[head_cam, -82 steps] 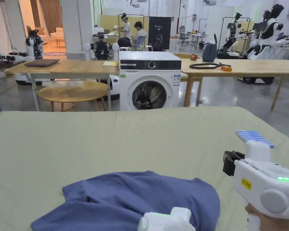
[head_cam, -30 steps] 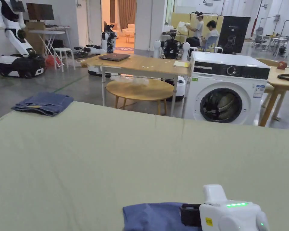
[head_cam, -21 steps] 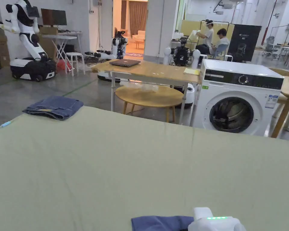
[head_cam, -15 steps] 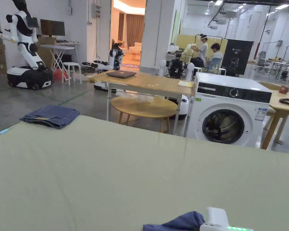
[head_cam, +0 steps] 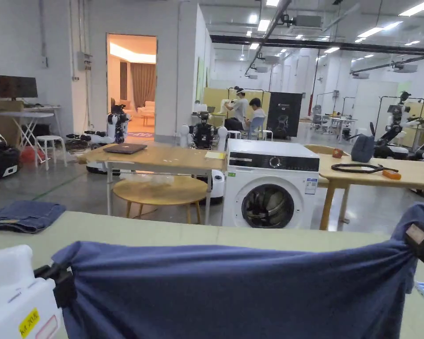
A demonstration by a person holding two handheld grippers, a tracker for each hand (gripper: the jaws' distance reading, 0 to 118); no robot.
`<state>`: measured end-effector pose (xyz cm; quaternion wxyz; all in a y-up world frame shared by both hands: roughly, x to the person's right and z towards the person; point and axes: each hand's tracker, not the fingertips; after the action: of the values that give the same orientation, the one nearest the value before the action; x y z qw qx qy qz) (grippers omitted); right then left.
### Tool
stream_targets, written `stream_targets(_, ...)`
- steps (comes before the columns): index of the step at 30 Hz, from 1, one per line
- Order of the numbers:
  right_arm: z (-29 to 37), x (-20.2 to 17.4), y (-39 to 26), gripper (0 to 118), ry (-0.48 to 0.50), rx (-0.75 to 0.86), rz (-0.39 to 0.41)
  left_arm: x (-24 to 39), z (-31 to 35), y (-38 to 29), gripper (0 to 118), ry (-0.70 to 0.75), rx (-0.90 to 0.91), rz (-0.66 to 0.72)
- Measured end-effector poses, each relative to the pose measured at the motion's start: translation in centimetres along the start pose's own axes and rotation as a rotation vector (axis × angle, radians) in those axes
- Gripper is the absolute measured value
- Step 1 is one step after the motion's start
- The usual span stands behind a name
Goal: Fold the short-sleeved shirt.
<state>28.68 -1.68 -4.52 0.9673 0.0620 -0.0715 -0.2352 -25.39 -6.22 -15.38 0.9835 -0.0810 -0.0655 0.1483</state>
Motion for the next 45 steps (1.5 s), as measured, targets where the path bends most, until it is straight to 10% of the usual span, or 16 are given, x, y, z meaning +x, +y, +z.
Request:
stream_targets(14,6.2,-7.2,12.4,0,0.117,0.221,0.145,6.2,5.0,16.5,0,-0.145,0.313,-0.05)
stream_targets(45,-27.7,-7.7,9.8,0,0.061,0.252,0.336,9.5,-27.3,21.9,0,-0.061,0.417,0.114)
